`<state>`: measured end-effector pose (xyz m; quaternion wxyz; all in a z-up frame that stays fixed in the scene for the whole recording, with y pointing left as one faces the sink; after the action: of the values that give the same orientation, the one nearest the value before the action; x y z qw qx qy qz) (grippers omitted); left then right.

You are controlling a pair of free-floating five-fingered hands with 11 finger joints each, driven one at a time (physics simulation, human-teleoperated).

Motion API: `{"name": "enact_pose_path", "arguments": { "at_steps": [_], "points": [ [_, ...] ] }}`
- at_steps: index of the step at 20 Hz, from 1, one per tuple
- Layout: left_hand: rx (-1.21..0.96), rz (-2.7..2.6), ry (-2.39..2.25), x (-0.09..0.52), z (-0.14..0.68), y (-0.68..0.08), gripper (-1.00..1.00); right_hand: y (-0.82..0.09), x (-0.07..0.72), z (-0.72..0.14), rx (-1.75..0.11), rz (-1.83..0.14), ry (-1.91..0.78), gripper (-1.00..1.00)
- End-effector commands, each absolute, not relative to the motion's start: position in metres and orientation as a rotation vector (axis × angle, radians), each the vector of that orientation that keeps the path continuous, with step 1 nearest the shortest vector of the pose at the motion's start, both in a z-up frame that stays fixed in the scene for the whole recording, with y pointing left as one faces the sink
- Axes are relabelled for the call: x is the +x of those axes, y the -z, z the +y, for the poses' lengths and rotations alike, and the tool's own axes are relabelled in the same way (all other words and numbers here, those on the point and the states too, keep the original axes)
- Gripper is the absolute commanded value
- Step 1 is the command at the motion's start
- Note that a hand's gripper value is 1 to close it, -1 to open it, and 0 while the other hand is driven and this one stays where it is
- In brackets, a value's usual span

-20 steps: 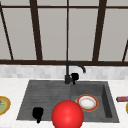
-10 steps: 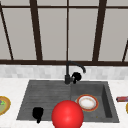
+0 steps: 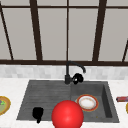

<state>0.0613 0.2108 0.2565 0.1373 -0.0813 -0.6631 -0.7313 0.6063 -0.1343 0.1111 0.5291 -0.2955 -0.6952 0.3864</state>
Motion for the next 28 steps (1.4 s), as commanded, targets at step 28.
{"name": "enact_pose_path", "arguments": {
  "at_steps": [28],
  "points": [
    [-0.235,-1.919,2.116,0.061,0.211,-0.257,0.00,-0.079,0.606,-0.146,-0.651,-1.915,-0.824,1.00]
  ]
}}
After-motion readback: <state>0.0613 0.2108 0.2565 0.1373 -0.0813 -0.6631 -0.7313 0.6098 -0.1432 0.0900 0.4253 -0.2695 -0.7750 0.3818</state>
